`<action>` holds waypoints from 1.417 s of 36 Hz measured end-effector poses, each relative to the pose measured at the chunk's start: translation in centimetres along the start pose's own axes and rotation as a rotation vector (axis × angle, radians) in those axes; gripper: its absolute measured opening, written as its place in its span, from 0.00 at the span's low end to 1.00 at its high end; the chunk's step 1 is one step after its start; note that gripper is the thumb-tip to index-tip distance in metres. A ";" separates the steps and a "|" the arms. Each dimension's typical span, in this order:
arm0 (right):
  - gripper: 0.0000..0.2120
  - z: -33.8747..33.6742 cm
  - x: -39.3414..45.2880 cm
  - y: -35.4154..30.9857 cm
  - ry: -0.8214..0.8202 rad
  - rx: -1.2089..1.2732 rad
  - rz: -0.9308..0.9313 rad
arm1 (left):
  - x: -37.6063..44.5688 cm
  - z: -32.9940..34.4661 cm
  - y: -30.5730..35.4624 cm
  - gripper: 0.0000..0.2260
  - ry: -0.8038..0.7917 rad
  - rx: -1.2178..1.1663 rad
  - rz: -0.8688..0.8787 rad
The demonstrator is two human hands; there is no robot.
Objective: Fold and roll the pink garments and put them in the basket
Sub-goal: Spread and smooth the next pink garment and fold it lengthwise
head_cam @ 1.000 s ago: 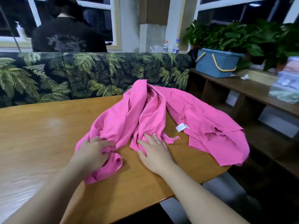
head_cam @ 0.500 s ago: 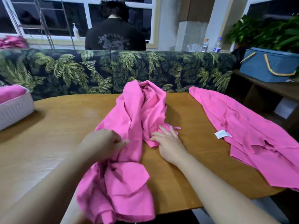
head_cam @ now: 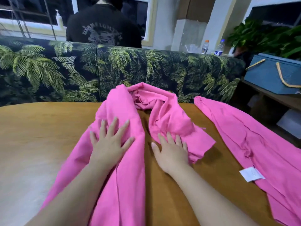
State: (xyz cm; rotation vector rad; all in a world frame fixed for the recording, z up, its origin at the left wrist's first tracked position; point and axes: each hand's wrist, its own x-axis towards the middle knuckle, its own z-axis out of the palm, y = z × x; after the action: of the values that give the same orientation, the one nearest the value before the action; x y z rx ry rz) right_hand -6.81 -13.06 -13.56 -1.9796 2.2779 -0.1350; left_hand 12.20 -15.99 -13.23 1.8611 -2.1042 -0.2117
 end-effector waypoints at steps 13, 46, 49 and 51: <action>0.24 -0.3 21.3 -2.5 0.014 0.057 -0.205 | 1.2 2.0 -1.4 0.23 0.015 0.129 0.072; 0.10 0.8 15.4 -11.1 0.115 0.752 -0.519 | 4.7 0.1 -3.0 0.17 0.547 -0.672 -0.163; 0.13 0.7 14.6 -10.8 0.131 0.862 -0.508 | 8.3 -0.7 -3.6 0.24 0.410 -0.479 -0.367; 0.13 0.4 14.9 -10.0 0.229 0.898 -0.455 | 11.2 -0.9 -3.7 0.28 0.225 -0.432 -0.453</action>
State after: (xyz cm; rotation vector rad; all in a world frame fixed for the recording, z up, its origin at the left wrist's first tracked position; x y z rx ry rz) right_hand 1.01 -29.25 -13.01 -1.9191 1.3673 -1.2223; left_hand 14.85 -27.40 -11.98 1.9474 -1.3389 -0.4915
